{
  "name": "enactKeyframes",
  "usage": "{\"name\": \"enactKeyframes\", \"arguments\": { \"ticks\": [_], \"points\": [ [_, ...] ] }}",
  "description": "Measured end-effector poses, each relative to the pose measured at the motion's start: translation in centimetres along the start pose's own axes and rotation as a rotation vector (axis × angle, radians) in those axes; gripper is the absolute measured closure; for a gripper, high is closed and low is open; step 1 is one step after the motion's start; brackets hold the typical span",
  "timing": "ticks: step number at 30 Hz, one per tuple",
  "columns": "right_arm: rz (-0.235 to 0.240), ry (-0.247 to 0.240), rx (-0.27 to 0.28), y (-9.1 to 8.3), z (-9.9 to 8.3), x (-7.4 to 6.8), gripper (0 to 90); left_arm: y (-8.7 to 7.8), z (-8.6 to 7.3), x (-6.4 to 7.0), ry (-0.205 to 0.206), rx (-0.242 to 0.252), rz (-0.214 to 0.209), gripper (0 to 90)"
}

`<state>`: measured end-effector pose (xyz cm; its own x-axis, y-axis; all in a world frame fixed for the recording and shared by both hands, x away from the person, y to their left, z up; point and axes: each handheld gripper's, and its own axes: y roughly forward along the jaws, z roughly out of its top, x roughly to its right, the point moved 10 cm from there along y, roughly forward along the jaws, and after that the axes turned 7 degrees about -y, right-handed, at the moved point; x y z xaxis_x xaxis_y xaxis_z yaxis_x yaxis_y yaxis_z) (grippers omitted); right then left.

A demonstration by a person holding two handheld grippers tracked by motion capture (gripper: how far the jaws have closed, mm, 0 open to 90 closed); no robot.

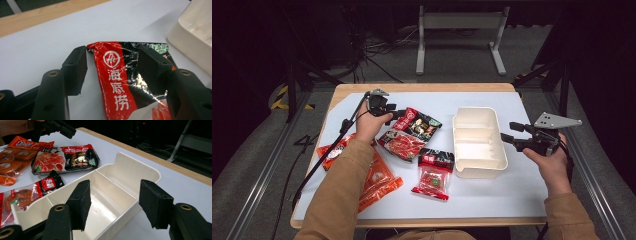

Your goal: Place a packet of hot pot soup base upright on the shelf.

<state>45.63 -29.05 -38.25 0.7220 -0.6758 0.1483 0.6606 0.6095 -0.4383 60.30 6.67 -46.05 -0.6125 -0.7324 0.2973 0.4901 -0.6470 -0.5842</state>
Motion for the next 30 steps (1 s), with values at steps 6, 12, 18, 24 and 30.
{"name": "enactKeyframes", "arguments": {
  "ticks": [6,12,18,24,30],
  "points": [
    [0.001,-0.002,-0.003,0.1,0.0,0.0,42.6,1.2,-1.0,-0.1,-0.022,-0.046,-0.010,45.4],
    [0.007,-0.003,-0.009,0.3,-0.2,-0.1,42.3,2.1,-1.4,-0.3,-0.064,-0.076,-0.018,48.9],
    [0.012,-0.004,-0.016,0.5,-0.3,-0.2,42.0,2.7,-2.1,-0.6,-0.081,-0.121,0.003,49.5],
    [0.015,-0.008,-0.030,0.7,-0.5,-0.3,41.8,2.9,-2.6,-0.8,-0.067,-0.142,0.021,47.6],
    [0.017,-0.011,-0.035,0.9,-0.5,-0.4,41.7,3.2,-3.0,-0.8,-0.072,-0.165,0.016,47.7]
  ]
}}
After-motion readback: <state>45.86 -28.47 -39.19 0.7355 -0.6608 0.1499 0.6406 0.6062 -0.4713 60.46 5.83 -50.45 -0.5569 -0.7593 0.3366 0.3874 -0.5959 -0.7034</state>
